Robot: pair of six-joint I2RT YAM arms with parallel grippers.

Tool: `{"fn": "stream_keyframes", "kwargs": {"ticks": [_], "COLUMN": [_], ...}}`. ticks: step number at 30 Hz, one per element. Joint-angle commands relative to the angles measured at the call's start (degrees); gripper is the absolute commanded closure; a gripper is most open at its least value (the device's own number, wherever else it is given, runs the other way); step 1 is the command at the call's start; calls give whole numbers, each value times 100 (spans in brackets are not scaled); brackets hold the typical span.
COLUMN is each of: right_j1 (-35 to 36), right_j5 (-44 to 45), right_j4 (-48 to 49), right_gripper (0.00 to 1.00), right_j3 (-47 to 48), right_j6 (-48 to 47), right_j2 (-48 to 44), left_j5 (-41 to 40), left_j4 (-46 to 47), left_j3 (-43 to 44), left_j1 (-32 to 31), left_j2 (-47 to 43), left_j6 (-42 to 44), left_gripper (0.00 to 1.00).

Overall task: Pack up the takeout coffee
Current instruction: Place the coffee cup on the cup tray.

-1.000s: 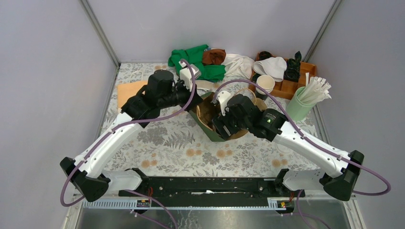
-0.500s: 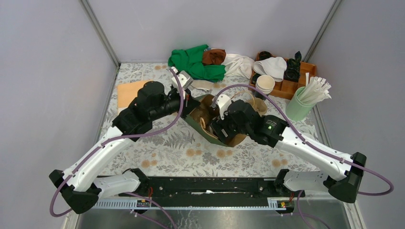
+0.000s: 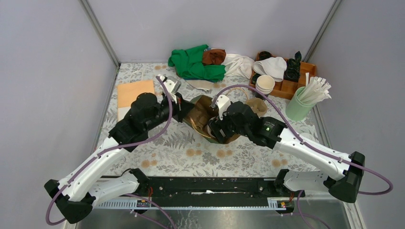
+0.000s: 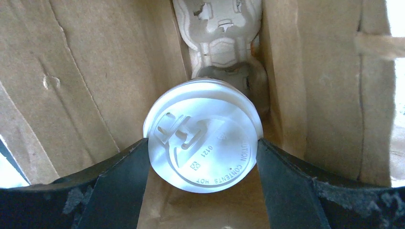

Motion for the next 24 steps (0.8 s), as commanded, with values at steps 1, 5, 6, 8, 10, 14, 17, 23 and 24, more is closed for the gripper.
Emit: {"fn": "stream_keyframes", "kwargs": {"ticks": [1,5,6,8,10,14,17,23,24], "right_j1": [146,167,174,205,219,220,245,255,255], "right_j5": [147,161,165,268,425,450,535,563,581], "right_j4": [119,109,112,127,204,243,248,576,662], "right_gripper": [53,53,53,53,53,53,53,52,52], "right_j3": [-2,0,-8,-45,-112,-217,-310,-657,-730], "right_j6": [62,29,20,-10,-56,-23,17,67,117], "right_j2": [-63,-142,-151,-182,-242,-278,-327,-438,-462], "left_j5": [-360,-359,-316,-184,-121,116,287,781,912], "left_j4": [750,877,927,1070,1202,1270,1146,1318,1325], "left_j3": [-18,191,206,211,227,280,367,353,347], "left_j1": [-19,-23,-21,-23,-23,-23,-18,-23,-17], "left_j2": [-138,-14,29,85,115,142,199,274,288], "left_j6": [-304,-227,-232,-242,-292,-247,-204,-214,-210], "left_gripper": [100,100,100,100,100,100,100,100,100]}}
